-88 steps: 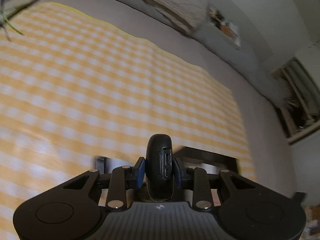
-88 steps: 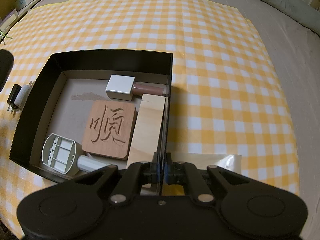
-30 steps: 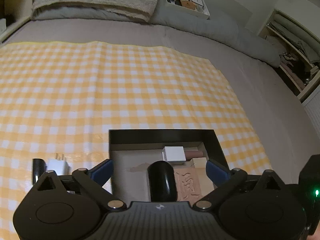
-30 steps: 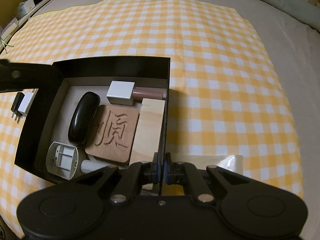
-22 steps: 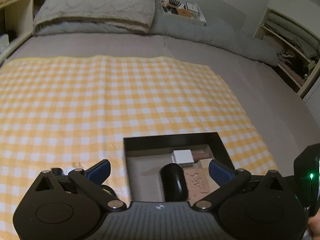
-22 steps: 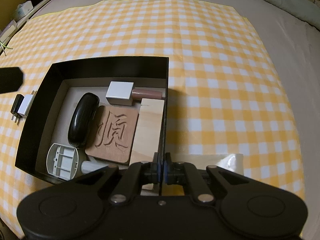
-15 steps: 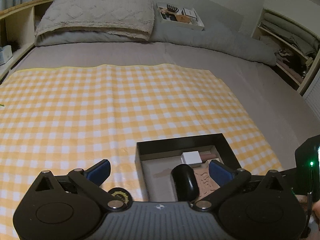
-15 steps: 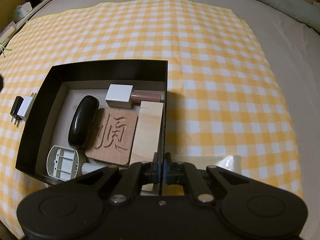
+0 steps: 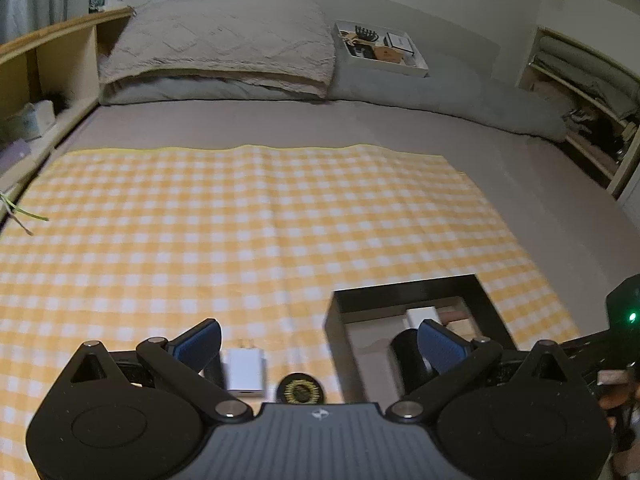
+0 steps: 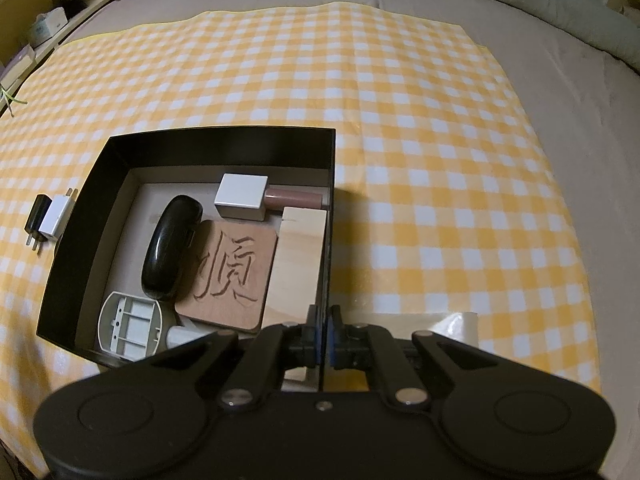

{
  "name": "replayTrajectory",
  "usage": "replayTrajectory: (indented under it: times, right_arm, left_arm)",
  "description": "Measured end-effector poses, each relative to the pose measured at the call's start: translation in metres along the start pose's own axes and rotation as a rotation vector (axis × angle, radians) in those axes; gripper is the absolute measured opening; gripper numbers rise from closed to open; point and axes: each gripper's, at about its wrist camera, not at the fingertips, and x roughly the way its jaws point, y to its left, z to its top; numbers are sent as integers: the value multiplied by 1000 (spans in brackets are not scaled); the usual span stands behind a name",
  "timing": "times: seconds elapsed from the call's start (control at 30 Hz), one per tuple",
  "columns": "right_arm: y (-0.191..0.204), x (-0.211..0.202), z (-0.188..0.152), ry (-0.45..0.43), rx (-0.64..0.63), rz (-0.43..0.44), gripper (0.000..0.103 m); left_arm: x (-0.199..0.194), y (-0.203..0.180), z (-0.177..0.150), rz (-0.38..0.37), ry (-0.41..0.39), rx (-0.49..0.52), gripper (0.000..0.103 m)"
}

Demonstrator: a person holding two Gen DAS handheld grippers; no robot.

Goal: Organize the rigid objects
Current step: 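Move the left tool to the black charger and grasp it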

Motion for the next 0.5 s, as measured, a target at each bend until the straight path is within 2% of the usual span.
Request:
replayTrajectory:
  times: [0.33, 0.5]
  right_arm:
    - [0, 0, 1, -1, 1, -1, 3]
    - [2, -1, 2, 1, -2, -5, 4]
  left_arm:
    - [2, 29, -9, 59, -4, 22, 103]
    - [13, 53, -16, 54, 22, 18, 103]
